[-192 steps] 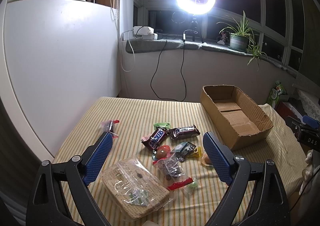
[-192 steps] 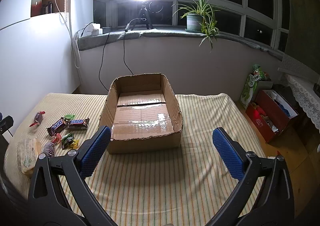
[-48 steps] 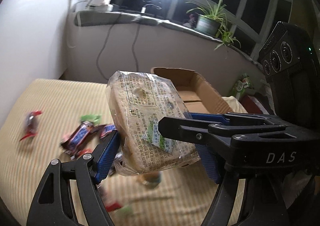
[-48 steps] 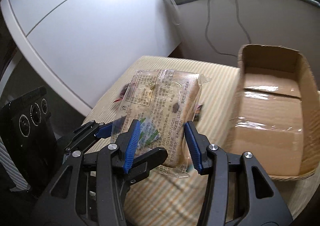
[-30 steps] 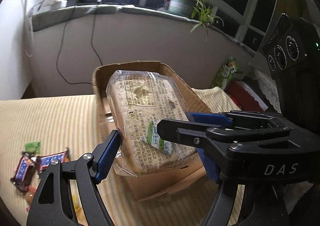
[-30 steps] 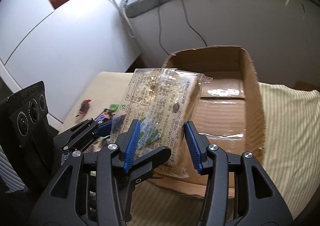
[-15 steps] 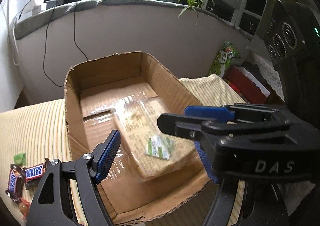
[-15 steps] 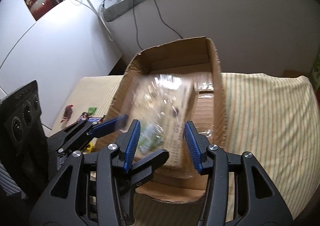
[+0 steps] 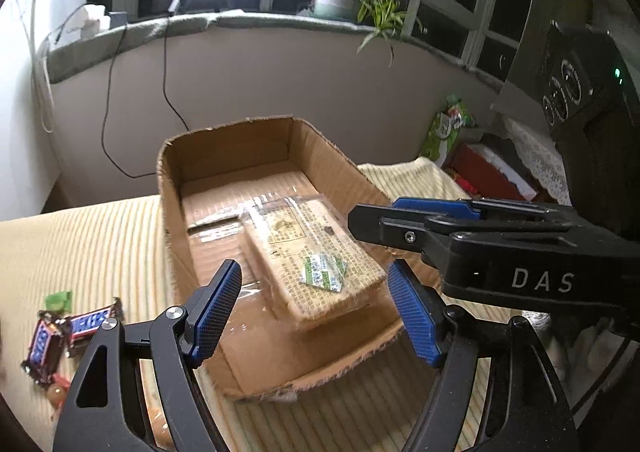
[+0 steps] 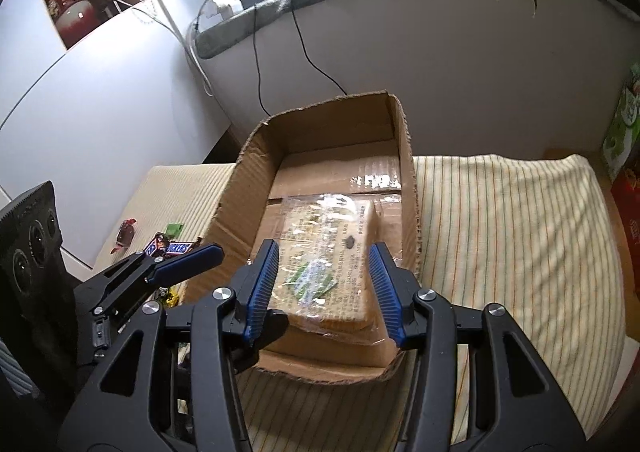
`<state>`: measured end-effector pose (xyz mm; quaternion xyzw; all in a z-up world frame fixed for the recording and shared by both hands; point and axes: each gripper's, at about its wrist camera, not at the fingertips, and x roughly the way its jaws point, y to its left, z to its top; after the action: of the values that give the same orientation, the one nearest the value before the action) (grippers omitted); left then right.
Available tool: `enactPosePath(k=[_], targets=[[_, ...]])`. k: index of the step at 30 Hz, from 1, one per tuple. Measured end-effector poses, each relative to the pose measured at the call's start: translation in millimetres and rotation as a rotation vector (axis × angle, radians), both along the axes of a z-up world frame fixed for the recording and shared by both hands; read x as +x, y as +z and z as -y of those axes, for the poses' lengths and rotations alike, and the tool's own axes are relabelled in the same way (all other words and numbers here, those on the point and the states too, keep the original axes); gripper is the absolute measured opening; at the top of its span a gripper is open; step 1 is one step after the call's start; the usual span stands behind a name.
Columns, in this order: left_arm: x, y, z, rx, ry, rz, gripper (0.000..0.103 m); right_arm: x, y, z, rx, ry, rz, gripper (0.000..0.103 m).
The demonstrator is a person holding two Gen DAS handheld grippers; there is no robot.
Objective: Organize snacks
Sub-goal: 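Open the right tool and move it to the chocolate egg while the left tool approaches the candy bag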
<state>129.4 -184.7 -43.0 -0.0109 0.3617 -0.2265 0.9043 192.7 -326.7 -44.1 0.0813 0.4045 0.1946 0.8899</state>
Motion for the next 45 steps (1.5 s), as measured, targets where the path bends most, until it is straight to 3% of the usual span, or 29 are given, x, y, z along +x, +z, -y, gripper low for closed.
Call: enactPosePath(k=[11, 20, 28, 31, 38, 45], targets=[[-39, 14, -72, -0.047, 0.111, 0.030, 0.076, -50, 17, -34, -0.043, 0.067, 0.135, 0.073], [-69, 4, -154, -0.050, 0.293, -0.003, 0.076, -82, 1, -73, -0.059, 0.156, 0.116, 0.073], [-94, -22, -200, -0.065, 0.399, -0.078, 0.076, -100, -26, -119, -0.101, 0.254, 0.074, 0.073], [-98, -35, -207, -0.081, 0.414, -0.118, 0.075, -99, -39, -134, -0.110, 0.272, 0.043, 0.071], [-97, -48, -209, -0.121, 0.394, -0.169, 0.075, -92, -61, -158, -0.141, 0.279, 0.002, 0.055], [-86, -61, -205, -0.118, 0.372, -0.203, 0.075, -81, -76, -172, -0.150, 0.269, -0.028, 0.049]])
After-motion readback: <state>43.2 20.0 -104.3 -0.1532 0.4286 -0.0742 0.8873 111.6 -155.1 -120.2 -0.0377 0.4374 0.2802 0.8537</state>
